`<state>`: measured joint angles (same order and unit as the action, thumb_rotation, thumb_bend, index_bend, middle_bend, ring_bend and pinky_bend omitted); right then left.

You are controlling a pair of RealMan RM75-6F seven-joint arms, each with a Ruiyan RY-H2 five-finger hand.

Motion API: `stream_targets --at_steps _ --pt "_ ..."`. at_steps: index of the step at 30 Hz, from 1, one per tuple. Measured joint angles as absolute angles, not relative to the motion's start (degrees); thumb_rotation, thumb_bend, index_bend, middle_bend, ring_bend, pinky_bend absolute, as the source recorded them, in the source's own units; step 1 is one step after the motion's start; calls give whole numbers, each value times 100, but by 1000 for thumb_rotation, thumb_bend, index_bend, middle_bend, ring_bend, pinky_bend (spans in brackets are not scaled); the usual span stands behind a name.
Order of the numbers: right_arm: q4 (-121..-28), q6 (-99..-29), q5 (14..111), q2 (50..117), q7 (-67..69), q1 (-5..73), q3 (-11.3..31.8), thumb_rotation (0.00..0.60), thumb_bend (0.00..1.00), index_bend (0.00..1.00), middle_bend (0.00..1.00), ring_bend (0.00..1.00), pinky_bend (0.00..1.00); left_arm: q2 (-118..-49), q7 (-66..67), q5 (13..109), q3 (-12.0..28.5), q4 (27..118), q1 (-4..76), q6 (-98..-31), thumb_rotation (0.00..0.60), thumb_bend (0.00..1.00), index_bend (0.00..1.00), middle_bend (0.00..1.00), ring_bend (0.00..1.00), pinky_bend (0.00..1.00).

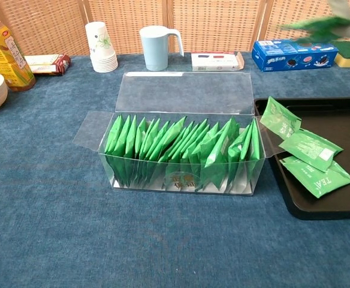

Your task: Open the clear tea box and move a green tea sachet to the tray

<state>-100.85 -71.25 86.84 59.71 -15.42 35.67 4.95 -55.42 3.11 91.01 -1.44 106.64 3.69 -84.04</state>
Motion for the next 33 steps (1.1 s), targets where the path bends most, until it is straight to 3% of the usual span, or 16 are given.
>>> stream_targets --at_steps 5,8,10,15,17,24,33 --pt "-9823 -7063 8585 5979 -1531 3319 319 600 424 617 292 198 50 -5550 328 9098 -141 10676 387 -8383 580 180 126 21 55 224" --pt "-9683 -6947 8501 6045 -1541 3231 242 600 425 552 253 180 45 -5545 333 9106 -145 10683 385 -8392 581 180 126 21 55 224" --pt "-9619 -6860 8448 6082 -1550 3198 207 600 425 465 201 154 29 -5539 337 9114 -150 10686 379 -8405 580 179 126 20 54 224" --pt "-9493 -6575 8212 6153 -1717 3167 180 600 424 91 53 53 0 -5518 339 9134 -166 10697 354 -8447 581 179 126 21 55 224" --pt "-9487 -6513 8118 6165 -1770 3165 218 600 411 17 21 35 0 -5505 335 9135 -172 10699 335 -8474 581 179 126 21 54 224" --pt "-9526 -6536 8040 6156 -1741 3113 340 600 282 0 0 0 0 -5485 325 9112 -187 10698 297 -8508 578 179 126 21 54 224" --pt "-9557 -6672 8036 6149 -1680 2997 430 600 188 0 0 0 0 -5489 339 9110 -173 10706 317 -8488 580 180 126 21 52 224"
